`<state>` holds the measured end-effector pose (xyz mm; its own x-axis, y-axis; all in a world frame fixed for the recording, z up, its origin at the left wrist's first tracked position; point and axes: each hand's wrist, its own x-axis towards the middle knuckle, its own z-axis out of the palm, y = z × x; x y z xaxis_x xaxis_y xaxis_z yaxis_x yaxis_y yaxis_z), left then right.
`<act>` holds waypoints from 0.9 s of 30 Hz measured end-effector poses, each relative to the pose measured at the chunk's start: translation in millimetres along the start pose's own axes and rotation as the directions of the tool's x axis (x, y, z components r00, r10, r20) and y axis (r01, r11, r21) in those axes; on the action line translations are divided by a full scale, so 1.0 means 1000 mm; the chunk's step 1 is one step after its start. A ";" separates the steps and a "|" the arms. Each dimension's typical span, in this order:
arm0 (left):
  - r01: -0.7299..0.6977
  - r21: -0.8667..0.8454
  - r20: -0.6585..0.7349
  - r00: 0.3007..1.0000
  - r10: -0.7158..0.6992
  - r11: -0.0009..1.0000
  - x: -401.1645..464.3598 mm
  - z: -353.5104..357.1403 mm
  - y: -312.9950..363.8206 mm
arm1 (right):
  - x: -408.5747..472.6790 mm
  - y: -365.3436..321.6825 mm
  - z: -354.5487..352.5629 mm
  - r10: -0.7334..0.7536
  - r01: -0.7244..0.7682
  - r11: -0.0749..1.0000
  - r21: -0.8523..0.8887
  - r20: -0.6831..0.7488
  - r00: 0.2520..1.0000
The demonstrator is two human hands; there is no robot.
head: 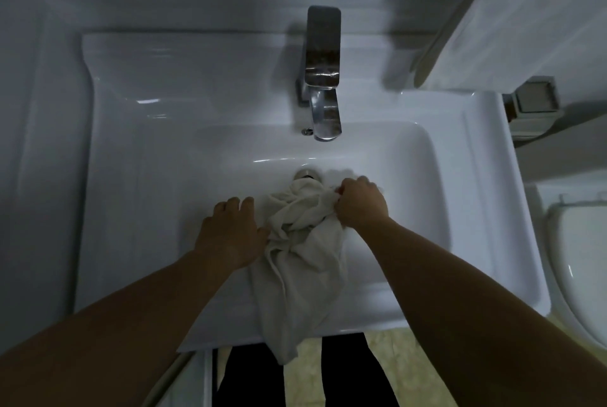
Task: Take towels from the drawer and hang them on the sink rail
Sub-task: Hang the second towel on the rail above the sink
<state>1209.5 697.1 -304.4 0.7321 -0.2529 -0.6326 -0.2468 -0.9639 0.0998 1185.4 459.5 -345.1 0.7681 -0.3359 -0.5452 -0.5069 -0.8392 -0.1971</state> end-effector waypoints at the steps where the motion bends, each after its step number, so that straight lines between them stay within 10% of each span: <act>1: 0.000 -0.015 -0.001 1.000 0.000 1.000 -0.003 -0.005 0.001 | -0.003 -0.001 -0.007 -0.027 0.027 1.000 -0.010 -0.012 1.000; 10: -0.189 -0.128 -0.068 0.981 0.182 0.974 -0.072 -0.079 0.029 | -0.072 -0.050 -0.140 -0.446 0.464 0.886 0.009 0.292 0.846; 19: -0.406 -0.188 -0.370 0.873 0.318 0.895 -0.138 -0.191 0.046 | -0.141 -0.116 -0.294 -0.639 0.653 0.757 -0.032 0.179 0.748; 27: -0.386 -0.428 -0.578 0.812 0.081 0.817 -0.188 -0.276 0.053 | -0.193 -0.157 -0.372 -0.713 0.713 0.701 -0.023 0.008 0.701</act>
<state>1233.9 670.5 32.0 0.9414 -0.3315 -0.0614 -0.2127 -0.7253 0.6547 1262.1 497.0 93.8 0.8969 0.3662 -0.2480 0.2015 -0.8374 -0.5080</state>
